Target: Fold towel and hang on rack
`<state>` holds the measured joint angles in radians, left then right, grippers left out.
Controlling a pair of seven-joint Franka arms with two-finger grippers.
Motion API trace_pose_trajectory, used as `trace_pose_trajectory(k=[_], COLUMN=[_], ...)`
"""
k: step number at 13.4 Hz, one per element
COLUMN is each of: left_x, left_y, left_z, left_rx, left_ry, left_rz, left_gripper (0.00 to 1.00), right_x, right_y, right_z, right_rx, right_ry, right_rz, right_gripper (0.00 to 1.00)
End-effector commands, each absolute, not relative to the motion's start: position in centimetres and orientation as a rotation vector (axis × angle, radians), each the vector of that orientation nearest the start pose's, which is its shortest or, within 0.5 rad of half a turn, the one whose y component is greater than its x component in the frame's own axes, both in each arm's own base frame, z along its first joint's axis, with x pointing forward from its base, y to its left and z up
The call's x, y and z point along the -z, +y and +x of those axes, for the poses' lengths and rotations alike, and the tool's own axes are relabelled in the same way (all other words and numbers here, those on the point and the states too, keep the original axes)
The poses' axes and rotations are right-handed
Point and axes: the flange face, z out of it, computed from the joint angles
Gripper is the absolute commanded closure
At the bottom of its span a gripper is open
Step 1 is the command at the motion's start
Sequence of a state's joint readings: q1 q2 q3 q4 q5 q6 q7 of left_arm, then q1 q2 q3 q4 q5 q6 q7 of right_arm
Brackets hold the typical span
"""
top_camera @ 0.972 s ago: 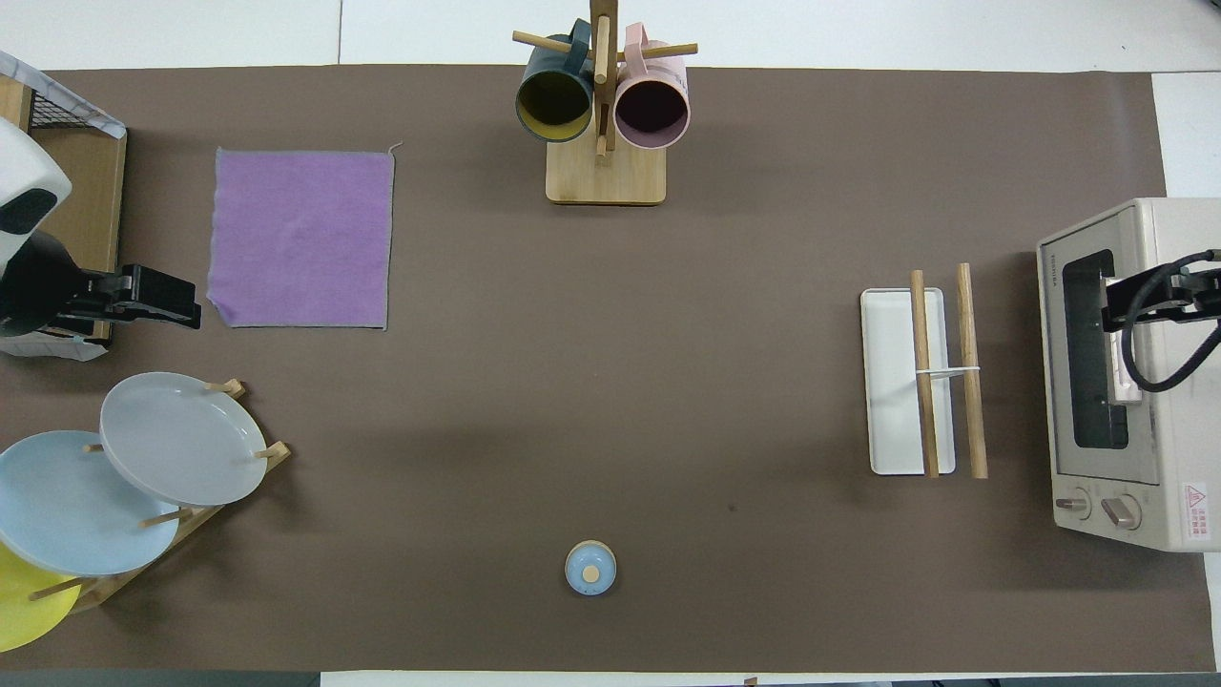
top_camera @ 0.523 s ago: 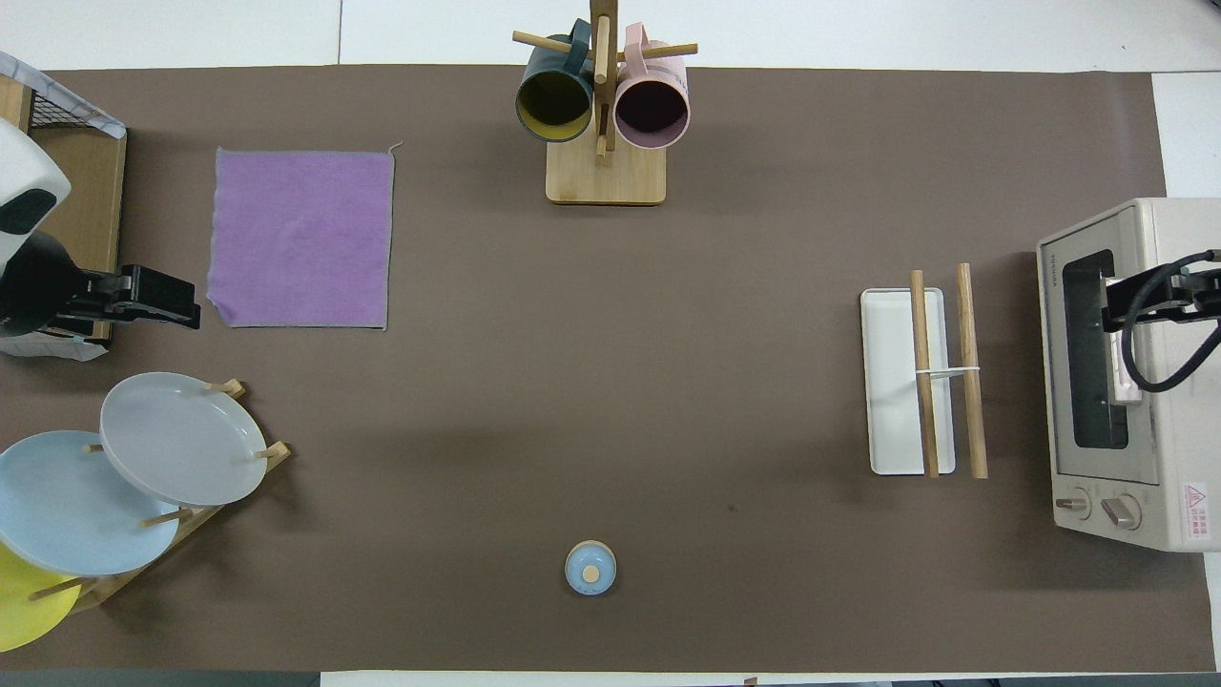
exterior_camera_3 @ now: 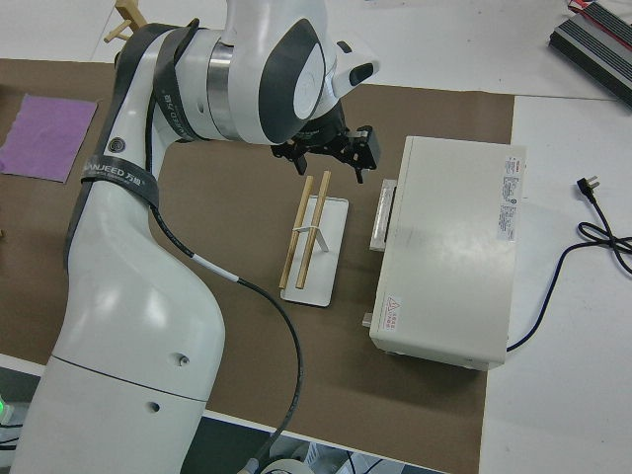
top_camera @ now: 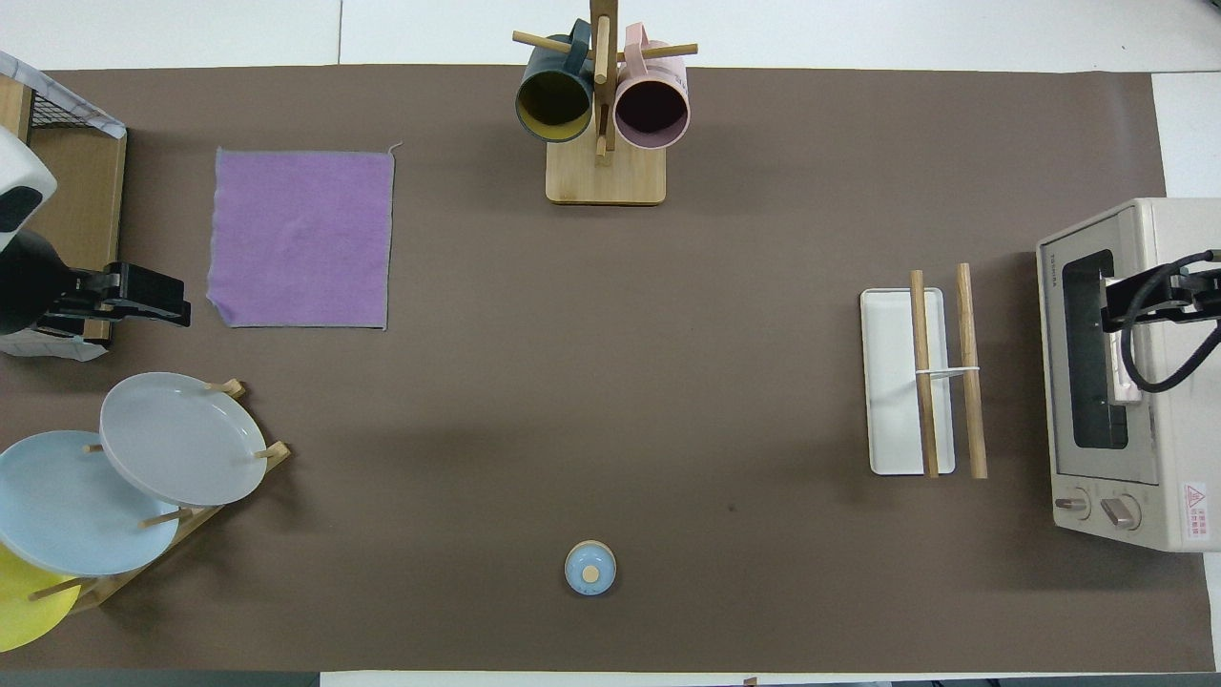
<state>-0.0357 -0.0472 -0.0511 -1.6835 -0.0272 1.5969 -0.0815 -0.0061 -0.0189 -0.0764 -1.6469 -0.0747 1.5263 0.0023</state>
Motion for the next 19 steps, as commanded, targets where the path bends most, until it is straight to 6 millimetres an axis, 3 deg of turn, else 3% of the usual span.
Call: trace_pose_trajectory(k=[1,4,6,10,12,16,18,19], left_x=[-58.9,-56.1,-53.2,-42.7,-38.9,-34.4,-32.1,-31.6], left_y=[-3.9,-3.1,-1.9,-0.2,2.0,4.2,4.3,5.1], left_z=[53.3,53.7,54.7,59.8,60.8,61.7,61.9,61.9], left_rx=[-0.037,-0.001,0.042,0.031,0.055,0.055,0.035,0.025], left_ry=[-0.028,-0.085,-0.128,-0.364,-0.446,-0.541,-0.599,-0.624], left_rz=[-3.147,-3.147,-3.148,-3.139,-3.132,-3.12,-3.111,-3.106], left_gripper=[0.0,0.0,0.0,0.0,0.0,0.0,0.07,0.16], right_x=[-59.7,-59.7,-59.7,-59.7,-59.7,-59.7,-59.7,-59.7], right_y=[-5.5,-5.5,-5.5,-5.5,-5.5,-5.5,-5.5,-5.5], right_z=[53.7,53.7,53.7,53.7,53.7,53.7,53.7,53.7], right_rx=[-0.189,-0.189,-0.189,-0.189,-0.189,-0.189,-0.189,-0.189], right_ry=[0.119,0.119,0.119,0.119,0.119,0.116,0.119,0.119], right_rz=[-3.213,-3.213,-3.213,-3.213,-3.213,-3.213,-3.213,-3.213], right_gripper=[0.0,0.0,0.0,0.0,0.0,0.0,0.0,0.0])
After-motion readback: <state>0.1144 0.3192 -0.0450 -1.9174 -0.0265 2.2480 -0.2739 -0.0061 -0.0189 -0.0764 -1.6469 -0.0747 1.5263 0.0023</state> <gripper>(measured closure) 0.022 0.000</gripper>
